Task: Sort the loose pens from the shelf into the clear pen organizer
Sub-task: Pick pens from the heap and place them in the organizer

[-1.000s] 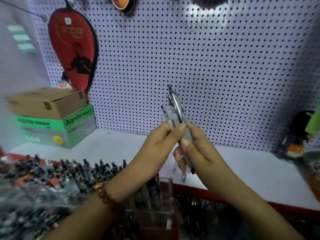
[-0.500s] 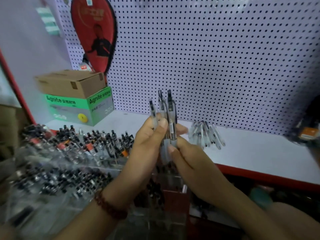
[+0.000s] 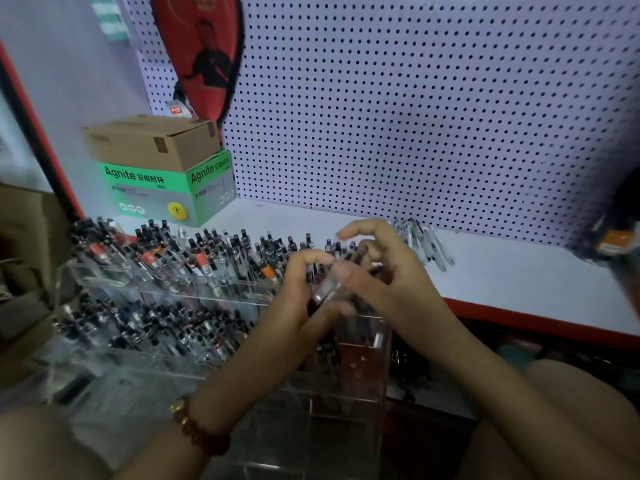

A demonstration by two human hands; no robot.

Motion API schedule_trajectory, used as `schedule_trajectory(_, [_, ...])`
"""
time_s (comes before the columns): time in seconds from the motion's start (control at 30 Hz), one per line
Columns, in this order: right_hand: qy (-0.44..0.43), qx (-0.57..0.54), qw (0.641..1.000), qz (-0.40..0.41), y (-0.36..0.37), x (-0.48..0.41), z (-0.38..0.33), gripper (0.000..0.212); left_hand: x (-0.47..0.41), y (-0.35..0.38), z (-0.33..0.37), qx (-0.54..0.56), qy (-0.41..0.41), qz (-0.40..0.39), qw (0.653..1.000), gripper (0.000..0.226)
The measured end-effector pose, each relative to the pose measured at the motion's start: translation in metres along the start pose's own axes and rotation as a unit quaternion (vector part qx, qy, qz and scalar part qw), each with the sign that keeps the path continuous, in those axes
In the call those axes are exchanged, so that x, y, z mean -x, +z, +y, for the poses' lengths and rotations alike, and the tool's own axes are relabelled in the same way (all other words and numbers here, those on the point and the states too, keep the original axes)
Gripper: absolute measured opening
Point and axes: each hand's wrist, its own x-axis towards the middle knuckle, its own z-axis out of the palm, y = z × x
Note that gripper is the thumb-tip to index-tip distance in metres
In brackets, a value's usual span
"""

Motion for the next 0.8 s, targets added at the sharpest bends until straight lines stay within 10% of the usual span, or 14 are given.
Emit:
schedule_trajectory(0.13, [-0.001,0.121,0.992,-0.017,0.003,0.002,0.001,0.025,0.003,0.006,-0.008,-0.060,0.002,-0.022,0.998,0.077])
schedule_trajectory(0.37, [-0.018,-0.065,0.998,-0.009,0.009,0.009,0.005,0.012,0.001,0.010,-0.009,0.019,-0.002,0.024,1.000,0.079])
schedule_trajectory(0.53, [-0.021,0.001,0.999,0.043,0.016,0.014,0.018,0.015,-0.001,0.017,-0.011,-0.047,0.036,-0.022,0.998,0.073])
schedule_trajectory(0.8, [0.026,0.100,0.992,0.072,-0.015,0.011,0.025,0.028,0.013,-0.011,-0.024,-0.361,0.047,-0.044,0.930,0.040])
